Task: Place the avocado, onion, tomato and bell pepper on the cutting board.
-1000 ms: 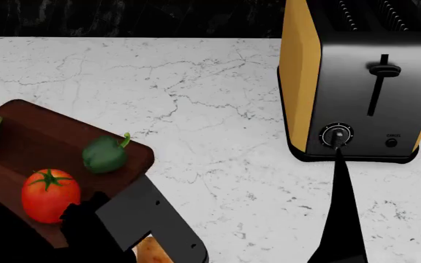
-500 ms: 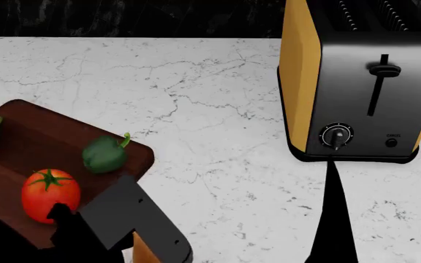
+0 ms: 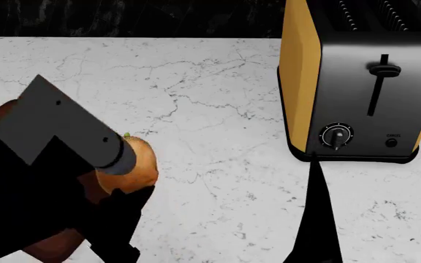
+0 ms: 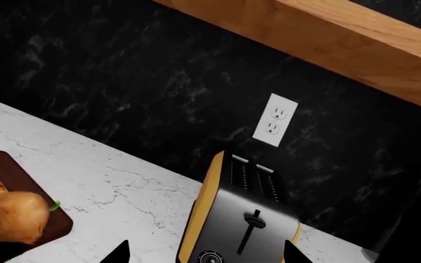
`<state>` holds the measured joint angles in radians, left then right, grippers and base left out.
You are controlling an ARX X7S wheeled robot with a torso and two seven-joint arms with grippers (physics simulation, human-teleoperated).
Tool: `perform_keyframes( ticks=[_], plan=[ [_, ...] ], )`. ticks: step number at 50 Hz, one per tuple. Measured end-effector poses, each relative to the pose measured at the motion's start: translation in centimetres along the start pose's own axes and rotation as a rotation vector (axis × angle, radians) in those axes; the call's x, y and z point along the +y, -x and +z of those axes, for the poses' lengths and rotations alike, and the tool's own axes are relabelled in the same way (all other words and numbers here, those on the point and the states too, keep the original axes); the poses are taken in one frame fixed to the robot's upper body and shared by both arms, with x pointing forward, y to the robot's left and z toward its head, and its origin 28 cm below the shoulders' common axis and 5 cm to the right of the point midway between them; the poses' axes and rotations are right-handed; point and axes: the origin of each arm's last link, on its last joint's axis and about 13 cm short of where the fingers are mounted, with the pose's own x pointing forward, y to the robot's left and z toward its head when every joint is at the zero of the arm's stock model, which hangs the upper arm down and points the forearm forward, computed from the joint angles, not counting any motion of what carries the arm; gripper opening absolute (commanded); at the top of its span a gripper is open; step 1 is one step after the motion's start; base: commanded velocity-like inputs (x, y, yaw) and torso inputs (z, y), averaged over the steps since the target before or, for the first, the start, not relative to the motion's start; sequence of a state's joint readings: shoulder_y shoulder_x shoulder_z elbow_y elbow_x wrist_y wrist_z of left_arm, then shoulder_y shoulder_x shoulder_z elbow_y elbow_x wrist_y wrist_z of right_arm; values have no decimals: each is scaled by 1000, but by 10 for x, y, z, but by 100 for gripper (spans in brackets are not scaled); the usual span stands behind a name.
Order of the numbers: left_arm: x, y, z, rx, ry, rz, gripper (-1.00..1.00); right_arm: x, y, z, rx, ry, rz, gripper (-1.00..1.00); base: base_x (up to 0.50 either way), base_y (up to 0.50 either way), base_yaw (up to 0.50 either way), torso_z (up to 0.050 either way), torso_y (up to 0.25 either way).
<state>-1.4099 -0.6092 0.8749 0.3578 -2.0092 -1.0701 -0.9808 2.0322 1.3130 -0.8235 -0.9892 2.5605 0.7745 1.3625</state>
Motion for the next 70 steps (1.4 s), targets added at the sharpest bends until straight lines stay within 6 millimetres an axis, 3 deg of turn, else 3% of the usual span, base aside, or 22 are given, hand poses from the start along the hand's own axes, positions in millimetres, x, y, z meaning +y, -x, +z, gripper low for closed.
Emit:
perform_keyframes(
  ticks=[10, 35, 53, 70],
  plan=[
    [21, 8, 19, -61, 46, 70, -100, 0, -2, -5, -6, -12, -2, 100, 0, 0, 0, 0, 0],
    [90, 9, 64, -25, 144, 203, -100, 3, -6, -9, -10, -24, 7, 100, 0, 0, 0, 0, 0],
    [128, -9, 65, 104, 169, 245, -100, 4, -10, -13, -8, -33, 14, 100, 0, 0, 0, 0, 0],
    [148, -32, 54, 176, 203, 296, -100, 5, -13, -18, 0, -40, 21, 100, 0, 0, 0, 0, 0]
  ],
)
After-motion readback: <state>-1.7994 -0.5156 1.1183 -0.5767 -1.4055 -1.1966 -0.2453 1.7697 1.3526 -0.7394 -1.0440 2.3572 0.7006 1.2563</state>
